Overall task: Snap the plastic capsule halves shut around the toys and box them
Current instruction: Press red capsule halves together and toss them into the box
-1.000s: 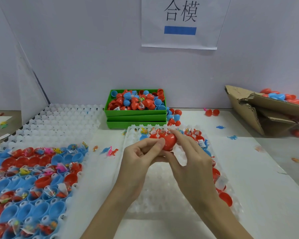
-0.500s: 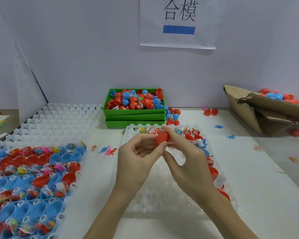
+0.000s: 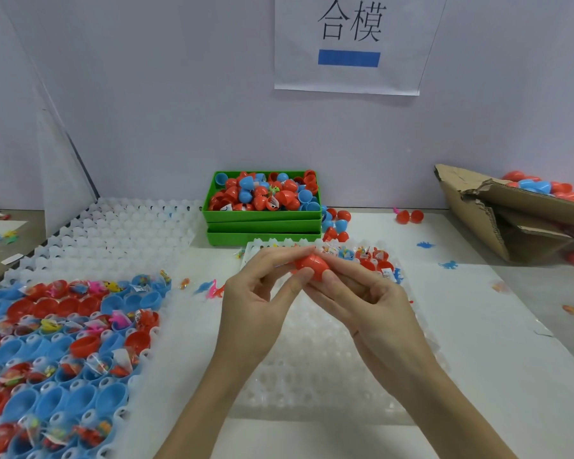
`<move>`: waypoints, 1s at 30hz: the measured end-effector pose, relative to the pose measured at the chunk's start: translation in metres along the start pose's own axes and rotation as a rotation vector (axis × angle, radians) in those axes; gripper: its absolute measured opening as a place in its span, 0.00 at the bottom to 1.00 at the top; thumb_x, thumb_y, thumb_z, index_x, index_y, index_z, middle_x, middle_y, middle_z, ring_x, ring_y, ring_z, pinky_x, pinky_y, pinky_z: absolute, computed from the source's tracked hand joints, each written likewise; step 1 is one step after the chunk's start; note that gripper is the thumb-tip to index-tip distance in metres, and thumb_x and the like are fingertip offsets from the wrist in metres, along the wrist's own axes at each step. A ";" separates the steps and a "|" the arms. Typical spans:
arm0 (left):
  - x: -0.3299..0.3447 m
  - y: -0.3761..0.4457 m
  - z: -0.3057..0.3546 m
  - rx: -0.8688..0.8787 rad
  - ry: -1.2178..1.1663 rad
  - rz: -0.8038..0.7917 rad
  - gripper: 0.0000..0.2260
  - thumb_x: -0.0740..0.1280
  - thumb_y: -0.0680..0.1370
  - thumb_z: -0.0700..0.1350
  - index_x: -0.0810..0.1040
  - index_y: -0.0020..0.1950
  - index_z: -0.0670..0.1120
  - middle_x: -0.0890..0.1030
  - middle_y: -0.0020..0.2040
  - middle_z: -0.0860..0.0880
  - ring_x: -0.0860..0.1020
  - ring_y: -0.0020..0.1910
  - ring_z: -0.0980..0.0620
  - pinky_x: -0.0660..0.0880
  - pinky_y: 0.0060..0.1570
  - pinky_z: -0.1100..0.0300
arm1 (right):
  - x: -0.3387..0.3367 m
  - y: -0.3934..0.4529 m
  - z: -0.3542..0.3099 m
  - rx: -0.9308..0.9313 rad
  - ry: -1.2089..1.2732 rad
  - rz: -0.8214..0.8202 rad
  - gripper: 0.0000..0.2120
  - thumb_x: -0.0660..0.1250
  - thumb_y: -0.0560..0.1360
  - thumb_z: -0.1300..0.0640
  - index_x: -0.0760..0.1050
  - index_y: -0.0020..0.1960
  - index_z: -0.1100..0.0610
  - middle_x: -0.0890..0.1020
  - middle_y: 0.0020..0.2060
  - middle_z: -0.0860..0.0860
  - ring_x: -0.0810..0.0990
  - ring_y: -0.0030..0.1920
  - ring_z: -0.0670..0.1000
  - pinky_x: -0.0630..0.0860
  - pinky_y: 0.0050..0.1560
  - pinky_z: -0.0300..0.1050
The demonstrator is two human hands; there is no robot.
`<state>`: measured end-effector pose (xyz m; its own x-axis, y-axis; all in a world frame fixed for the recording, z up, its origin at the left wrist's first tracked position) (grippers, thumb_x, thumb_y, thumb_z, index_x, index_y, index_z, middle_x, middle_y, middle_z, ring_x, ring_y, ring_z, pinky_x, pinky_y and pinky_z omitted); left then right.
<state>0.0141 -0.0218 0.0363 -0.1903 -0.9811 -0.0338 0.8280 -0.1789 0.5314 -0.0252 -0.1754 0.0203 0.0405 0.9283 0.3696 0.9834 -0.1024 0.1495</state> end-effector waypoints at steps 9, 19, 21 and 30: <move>0.000 0.001 0.002 -0.053 -0.136 -0.032 0.14 0.72 0.78 0.44 0.85 0.64 0.51 0.86 0.61 0.53 0.81 0.65 0.51 0.79 0.62 0.62 | 0.005 -0.006 -0.004 -0.058 0.002 0.063 0.24 0.77 0.70 0.52 0.83 0.65 0.55 0.87 0.58 0.54 0.85 0.60 0.55 0.81 0.61 0.46; 0.012 -0.005 0.001 -0.046 -0.225 -0.103 0.13 0.65 0.84 0.42 0.79 0.68 0.44 0.82 0.68 0.49 0.78 0.71 0.48 0.75 0.67 0.59 | 0.006 -0.008 -0.014 -0.259 -0.217 0.078 0.14 0.78 0.74 0.57 0.85 0.59 0.50 0.88 0.52 0.48 0.87 0.56 0.49 0.81 0.57 0.38; 0.016 -0.005 0.000 -0.056 -0.298 -0.099 0.12 0.65 0.84 0.41 0.79 0.67 0.44 0.81 0.69 0.47 0.77 0.72 0.47 0.74 0.69 0.57 | 0.006 -0.009 -0.015 -0.344 -0.244 0.100 0.15 0.78 0.74 0.61 0.84 0.59 0.53 0.88 0.52 0.49 0.87 0.55 0.50 0.82 0.57 0.40; 0.008 -0.001 -0.005 -0.250 -0.441 0.028 0.12 0.69 0.80 0.50 0.87 0.61 0.50 0.86 0.61 0.47 0.82 0.65 0.49 0.78 0.61 0.64 | 0.015 -0.020 -0.018 -0.634 -0.523 0.140 0.18 0.77 0.75 0.61 0.81 0.64 0.55 0.85 0.59 0.45 0.84 0.61 0.50 0.81 0.62 0.45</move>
<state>0.0145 -0.0300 0.0312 -0.3265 -0.8710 0.3671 0.9266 -0.2183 0.3062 -0.0470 -0.1656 0.0390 0.3861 0.9221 -0.0270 0.6833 -0.2662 0.6799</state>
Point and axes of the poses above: each hand's wrist, its own y-axis towards the middle knuckle, its own x-axis out of the palm, z = x × y, the point moved 6 cm from there along y, towards the middle knuckle
